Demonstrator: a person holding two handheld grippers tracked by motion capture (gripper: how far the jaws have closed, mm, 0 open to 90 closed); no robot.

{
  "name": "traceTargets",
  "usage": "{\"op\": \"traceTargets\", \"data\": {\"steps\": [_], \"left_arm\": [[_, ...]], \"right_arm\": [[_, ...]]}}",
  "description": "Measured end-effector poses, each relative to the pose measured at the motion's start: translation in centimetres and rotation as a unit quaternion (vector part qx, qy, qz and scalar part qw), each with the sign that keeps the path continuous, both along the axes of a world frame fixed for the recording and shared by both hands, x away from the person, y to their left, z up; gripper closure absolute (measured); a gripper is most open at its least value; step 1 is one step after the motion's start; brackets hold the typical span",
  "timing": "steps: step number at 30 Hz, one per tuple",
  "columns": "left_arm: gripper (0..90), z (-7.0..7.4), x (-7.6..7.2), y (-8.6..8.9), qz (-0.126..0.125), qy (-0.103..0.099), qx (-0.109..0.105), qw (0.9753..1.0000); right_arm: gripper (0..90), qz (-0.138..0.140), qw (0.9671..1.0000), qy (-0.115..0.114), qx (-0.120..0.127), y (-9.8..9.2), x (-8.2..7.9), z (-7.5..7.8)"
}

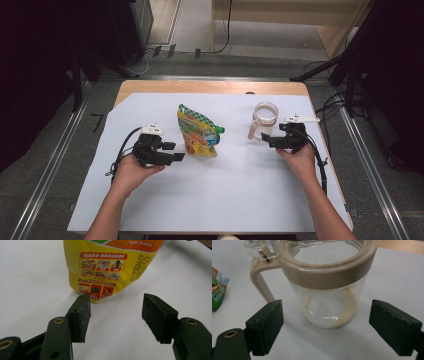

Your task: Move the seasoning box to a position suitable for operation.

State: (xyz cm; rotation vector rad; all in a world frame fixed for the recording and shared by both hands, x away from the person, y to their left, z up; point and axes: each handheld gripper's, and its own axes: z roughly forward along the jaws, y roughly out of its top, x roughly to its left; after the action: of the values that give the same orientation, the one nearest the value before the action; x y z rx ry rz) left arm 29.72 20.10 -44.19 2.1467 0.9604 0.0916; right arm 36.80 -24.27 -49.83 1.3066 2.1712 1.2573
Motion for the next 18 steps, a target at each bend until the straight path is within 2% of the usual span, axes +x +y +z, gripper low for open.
{"op": "traceTargets", "data": {"steps": [4, 5, 7, 12, 13, 14, 18], "left_arm": [[41.3, -0.1, 0.0, 0.0, 0.001, 0.002, -0.001, 1.0000], [41.3, -0.1, 0.0, 0.0, 0.001, 0.001, -0.002, 1.0000], [41.4, 0.0, 0.0, 0.1, 0.000, 0.000, -0.004, 1.0000], [41.4, 0.0, -0.1, 0.1, 0.001, 0.000, -0.008, 1.0000], [41.4, 0.0, 0.0, 0.2, 0.001, 0.000, -0.009, 1.0000], [41.4, 0.0, 0.0, 0.2, 0.001, 0.001, -0.009, 1.0000], [41.5, 0.0, 0.0, 0.2, 0.001, 0.002, -0.010, 0.9999]], "right_arm": [[12.8, -0.003, 1.0000, 0.004, 0.005, 0.4, 0.7, -0.3], [12.8, 0.001, 1.0000, -0.007, -0.004, 0.8, 1.1, -0.3], [12.8, 0.004, 0.9998, -0.016, -0.006, 1.1, 1.5, -0.4], [11.4, 0.004, 0.9997, -0.019, -0.014, 1.9, 2.6, -0.7], [11.2, 0.005, 0.9994, -0.029, -0.015, 2.1, 2.7, -0.8], [10.7, 0.003, 0.9985, -0.051, -0.022, 2.4, 2.8, -1.1], [10.9, -0.012, 0.9973, -0.071, -0.017, 3.0, 3.0, -1.7]]}}
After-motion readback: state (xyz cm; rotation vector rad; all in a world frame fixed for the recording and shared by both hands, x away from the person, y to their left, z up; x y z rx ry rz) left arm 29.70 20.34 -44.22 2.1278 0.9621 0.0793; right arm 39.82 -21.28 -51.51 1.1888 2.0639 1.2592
